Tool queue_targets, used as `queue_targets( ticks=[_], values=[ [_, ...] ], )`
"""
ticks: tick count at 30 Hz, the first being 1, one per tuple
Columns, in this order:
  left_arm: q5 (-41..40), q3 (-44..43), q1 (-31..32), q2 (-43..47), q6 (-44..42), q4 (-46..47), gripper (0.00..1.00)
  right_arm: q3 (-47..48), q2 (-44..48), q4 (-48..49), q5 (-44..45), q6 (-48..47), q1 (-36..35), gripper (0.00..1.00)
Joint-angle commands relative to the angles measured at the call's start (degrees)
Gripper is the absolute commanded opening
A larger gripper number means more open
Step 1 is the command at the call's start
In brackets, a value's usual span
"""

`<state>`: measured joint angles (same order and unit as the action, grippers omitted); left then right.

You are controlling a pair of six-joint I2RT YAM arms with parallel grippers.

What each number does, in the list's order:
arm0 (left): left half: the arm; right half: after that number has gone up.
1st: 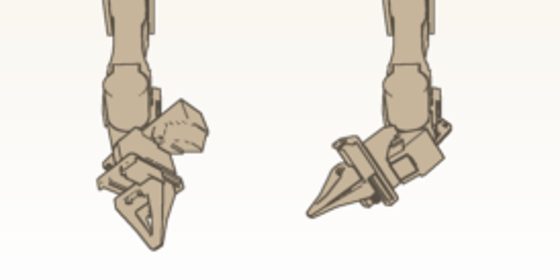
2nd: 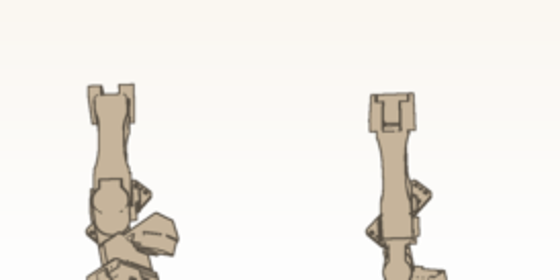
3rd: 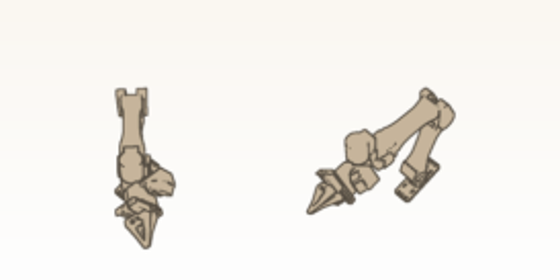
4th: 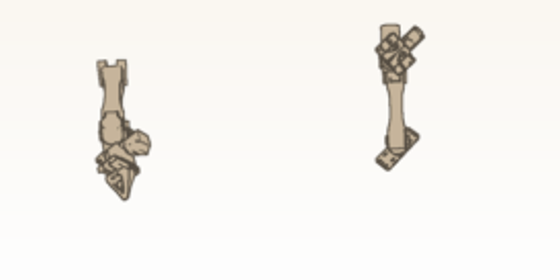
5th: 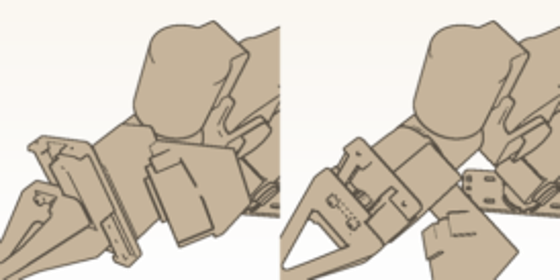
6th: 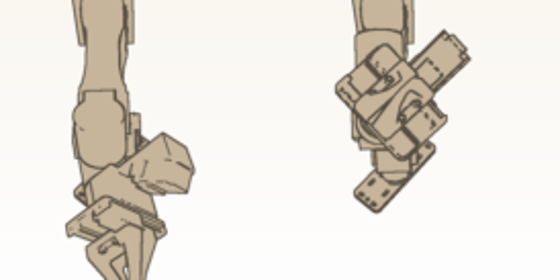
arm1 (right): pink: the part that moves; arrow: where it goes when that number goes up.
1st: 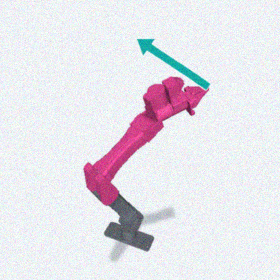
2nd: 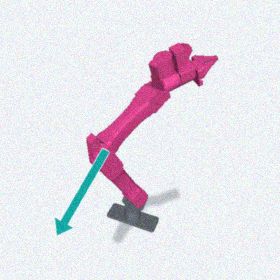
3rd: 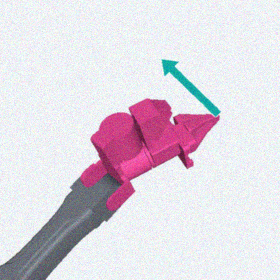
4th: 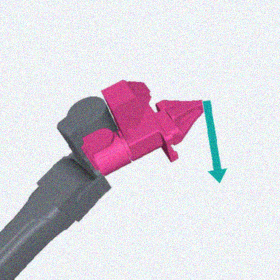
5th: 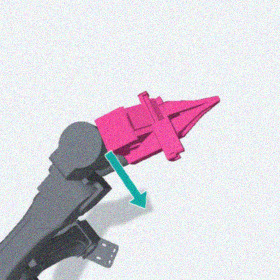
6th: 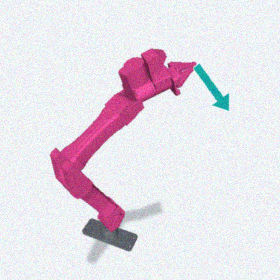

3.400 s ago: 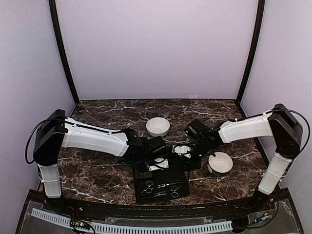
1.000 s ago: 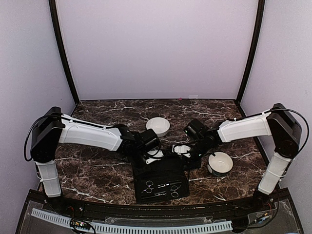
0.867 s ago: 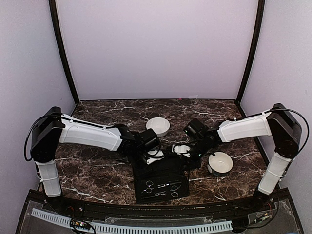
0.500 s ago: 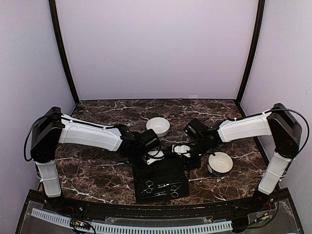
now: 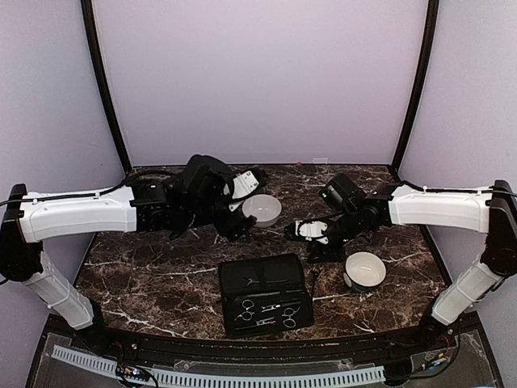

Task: Sort the hair-cutting tools

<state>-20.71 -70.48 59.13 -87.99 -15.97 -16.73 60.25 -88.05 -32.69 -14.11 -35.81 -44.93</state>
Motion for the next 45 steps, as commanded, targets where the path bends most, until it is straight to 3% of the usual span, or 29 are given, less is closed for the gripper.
queue_targets(
  ticks=[1,4,8,12,18,22,39,45],
  values=[
    [-7.0,-0.5,-3.6,-1.0,-1.0,16.1,0.9,-2.6,1.7,-7.7,4.0,-9.7,0.5,0.31],
    [-6.0,2.4,-4.4,-1.5,-0.2,23.2,0.87,-3.7,2.6,-8.9,5.6,-13.5,0.4,0.31],
    [-4.3,5.5,-5.3,1.1,6.8,20.6,0.8,-1.3,1.1,-11.2,9.7,-15.5,0.4,0.31],
    [-6.9,12.1,-5.6,9.3,5.8,28.2,0.86,-1.2,-1.5,-11.4,12.6,-18.3,0.4,0.31],
    [-7.1,14.9,-6.1,14.7,4.5,30.1,0.86,0.5,-6.3,-9.3,12.2,-17.4,0.2,0.31],
    [-3.3,12.9,-6.1,12.5,7.2,26.8,0.84,0.4,-7.8,-7.2,11.4,-16.2,-0.4,0.31],
    [-2.0,9.9,-6.1,7.7,8.7,21.6,0.82,0.6,-11.3,-6.3,11.1,-17.9,-2.6,0.31],
    [-0.9,9.5,-6.1,7.1,8.9,21.0,0.82,0.6,-11.6,-8.7,10.9,-17.7,-2.7,0.2]
  ],
)
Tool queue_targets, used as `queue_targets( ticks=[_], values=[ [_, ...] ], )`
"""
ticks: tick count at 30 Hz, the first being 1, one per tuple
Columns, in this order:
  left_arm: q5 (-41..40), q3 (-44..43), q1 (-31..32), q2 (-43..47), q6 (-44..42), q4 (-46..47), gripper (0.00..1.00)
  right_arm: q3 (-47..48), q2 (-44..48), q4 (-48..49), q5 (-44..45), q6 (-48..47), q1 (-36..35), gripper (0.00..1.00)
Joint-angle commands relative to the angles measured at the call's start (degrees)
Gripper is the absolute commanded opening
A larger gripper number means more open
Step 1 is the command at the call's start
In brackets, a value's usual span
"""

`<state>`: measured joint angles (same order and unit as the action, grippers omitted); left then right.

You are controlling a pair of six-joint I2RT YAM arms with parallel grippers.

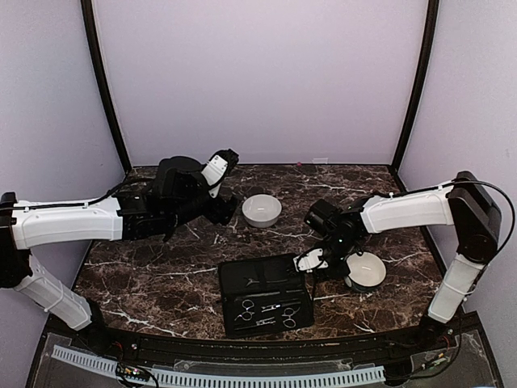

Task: Sort the hair-cutting tools

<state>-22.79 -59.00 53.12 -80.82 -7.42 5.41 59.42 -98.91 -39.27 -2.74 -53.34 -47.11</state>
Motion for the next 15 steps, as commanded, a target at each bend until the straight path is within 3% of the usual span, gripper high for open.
queue_targets(
  ticks=[1,15],
  values=[
    [1.2,-2.1,-0.1,-0.1,0.3,-1.3,0.82,1.3,-0.7,-2.6,-0.2,-0.2,-0.6,0.18],
    [0.6,-2.2,-0.1,0.3,-0.8,-1.5,0.82,4.1,2.4,-8.7,5.5,-3.7,-0.6,0.02]
  ],
)
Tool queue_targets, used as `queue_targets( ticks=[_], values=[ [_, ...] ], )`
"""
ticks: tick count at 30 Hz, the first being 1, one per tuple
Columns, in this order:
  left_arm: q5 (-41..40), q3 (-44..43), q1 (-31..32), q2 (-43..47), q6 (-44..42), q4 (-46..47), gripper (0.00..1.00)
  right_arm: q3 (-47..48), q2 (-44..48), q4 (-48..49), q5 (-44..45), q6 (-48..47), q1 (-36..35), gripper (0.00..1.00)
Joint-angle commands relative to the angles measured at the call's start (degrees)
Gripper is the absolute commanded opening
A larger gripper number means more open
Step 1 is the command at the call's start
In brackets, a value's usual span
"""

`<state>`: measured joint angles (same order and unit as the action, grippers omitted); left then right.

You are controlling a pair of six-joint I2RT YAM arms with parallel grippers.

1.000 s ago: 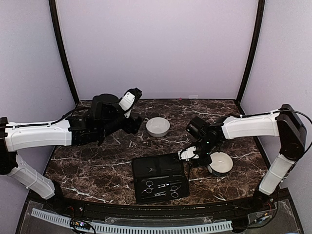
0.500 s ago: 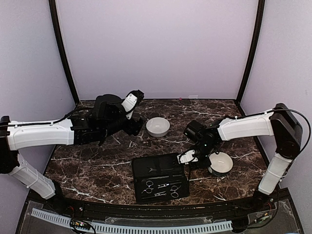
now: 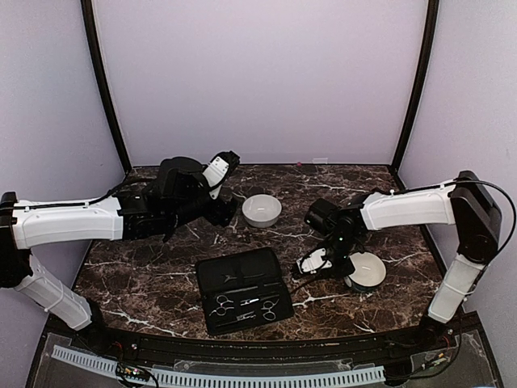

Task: Sort the hair-cutting tools

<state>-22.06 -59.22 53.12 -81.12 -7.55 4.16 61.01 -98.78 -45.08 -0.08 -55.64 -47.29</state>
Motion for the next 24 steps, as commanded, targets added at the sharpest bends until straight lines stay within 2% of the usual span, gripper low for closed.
queue_targets(
  ticks=[1,8,12,17,20,24],
  values=[
    [0.0,-2.0,-0.1,0.5,-0.7,-0.2,0.82,2.7,2.6,-3.6,3.4,-1.8,-0.4,0.01],
    [-0.3,-2.0,-0.1,0.5,-1.0,-0.3,0.82,4.6,4.5,-6.9,5.9,-3.3,-0.4,0.0],
    [-1.0,-3.4,-0.4,-0.4,1.9,-2.6,0.83,5.9,5.1,-7.1,8.0,-2.6,-0.4,0.0],
    [2.6,-8.5,-2.5,-4.5,6.0,-11.0,0.83,7.0,6.2,-4.7,9.1,0.6,-0.4,0.0],
    [5.2,-11.6,-2.9,-7.0,7.0,-16.6,0.89,6.4,7.0,-1.9,9.1,3.5,-0.4,0.0],
    [3.6,-10.1,-3.6,-5.0,17.7,-23.7,0.86,4.6,10.2,0.6,6.6,7.3,-0.4,0.0]
  ],
)
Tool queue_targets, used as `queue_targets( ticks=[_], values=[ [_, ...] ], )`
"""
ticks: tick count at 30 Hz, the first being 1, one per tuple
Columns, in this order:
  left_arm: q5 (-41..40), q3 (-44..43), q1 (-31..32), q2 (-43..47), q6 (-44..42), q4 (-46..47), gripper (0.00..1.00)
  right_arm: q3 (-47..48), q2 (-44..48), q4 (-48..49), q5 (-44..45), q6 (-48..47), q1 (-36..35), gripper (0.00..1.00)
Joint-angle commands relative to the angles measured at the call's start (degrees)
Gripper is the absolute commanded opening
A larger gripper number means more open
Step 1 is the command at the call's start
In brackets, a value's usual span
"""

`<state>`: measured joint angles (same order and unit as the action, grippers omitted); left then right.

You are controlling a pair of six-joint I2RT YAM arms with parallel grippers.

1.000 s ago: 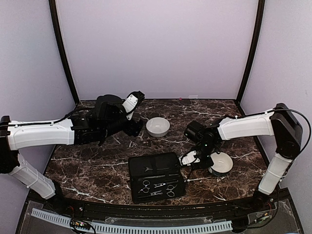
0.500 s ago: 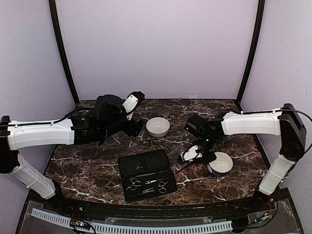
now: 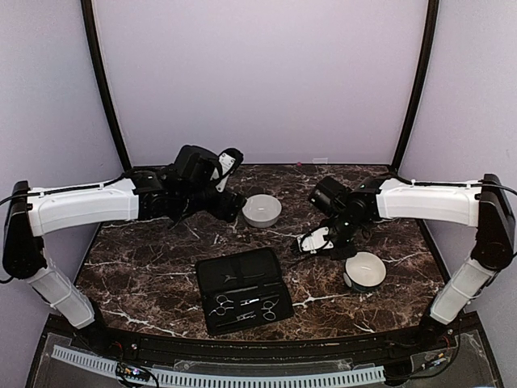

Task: Sort the hair-cutting tools

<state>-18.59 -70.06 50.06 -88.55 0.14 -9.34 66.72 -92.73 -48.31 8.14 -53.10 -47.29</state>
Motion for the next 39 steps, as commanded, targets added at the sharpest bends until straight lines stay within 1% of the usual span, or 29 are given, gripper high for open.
queue_targets(
  ticks=[1,3,5,7,9,13,16,17,20,24,26,27,29,32,35,36,38,39],
  values=[
    [-0.7,2.5,-0.9,3.7,13.6,-11.6,0.84,-2.3,4.8,4.6,-2.2,5.5,-0.3,0.0],
    [0.4,5.5,-1.6,6.1,21.7,-16.1,0.84,-2.5,5.7,5.0,-3.1,7.2,-0.5,0.0],
    [4.6,8.7,-1.7,8.1,26.9,-19.5,0.79,-2.0,6.3,4.6,-3.9,8.4,-0.5,0.0],
    [7.1,13.3,-1.7,10.3,32.8,-20.7,0.76,-2.2,7.0,5.4,-4.6,9.1,-0.4,0.0],
    [8.5,17.4,-1.7,12.4,36.0,-20.9,0.76,-2.8,7.5,6.7,-5.4,9.5,-0.5,0.0],
    [10.0,22.3,-1.7,15.1,37.8,-21.5,0.79,-1.5,6.1,6.6,-5.7,10.8,-1.0,0.0],
    [10.9,26.0,-1.8,15.7,39.1,-19.4,0.79,-1.1,5.3,6.1,-6.0,11.2,-1.5,0.0],
    [11.8,26.9,-1.8,15.4,39.2,-18.3,0.77,-1.1,5.2,6.3,-6.0,11.2,-1.7,0.0],
    [13.6,27.9,-1.9,13.3,39.7,-16.4,0.69,-1.1,4.9,6.5,-6.0,11.2,-2.2,0.0],
    [13.4,28.0,-1.9,10.4,39.7,-13.9,0.66,-1.1,4.8,6.6,-5.8,11.3,-2.6,0.0],
    [13.0,28.2,-1.9,9.2,39.5,-12.0,0.62,-1.1,4.8,6.7,-5.8,11.3,-2.6,0.0],
    [12.8,28.1,-1.9,8.6,39.5,-11.4,0.6,-1.1,4.8,6.7,-5.8,11.4,-2.7,0.0],
    [12.7,27.5,-1.9,7.1,39.1,-10.7,0.52,-1.1,4.9,6.7,-5.8,11.3,-2.7,0.0],
    [12.6,25.4,-1.9,3.7,38.8,-11.8,0.32,-1.1,5.3,6.8,-5.6,11.3,-2.7,0.0],
    [14.8,24.3,-1.9,1.4,38.4,-11.3,0.11,-1.4,5.6,7.0,-5.6,11.4,-2.7,0.0],
    [16.3,24.2,-1.9,0.8,38.4,-10.6,0.06,-1.5,5.7,7.1,-5.7,11.4,-2.7,0.0],
    [19.0,24.3,-1.8,0.2,38.9,-9.0,0.0,-1.8,5.7,7.4,-5.6,11.4,-2.7,0.0],
    [20.0,24.4,-1.7,0.2,39.5,-8.1,0.0,-2.0,5.7,7.5,-5.5,11.4,-2.7,0.0]
  ],
)
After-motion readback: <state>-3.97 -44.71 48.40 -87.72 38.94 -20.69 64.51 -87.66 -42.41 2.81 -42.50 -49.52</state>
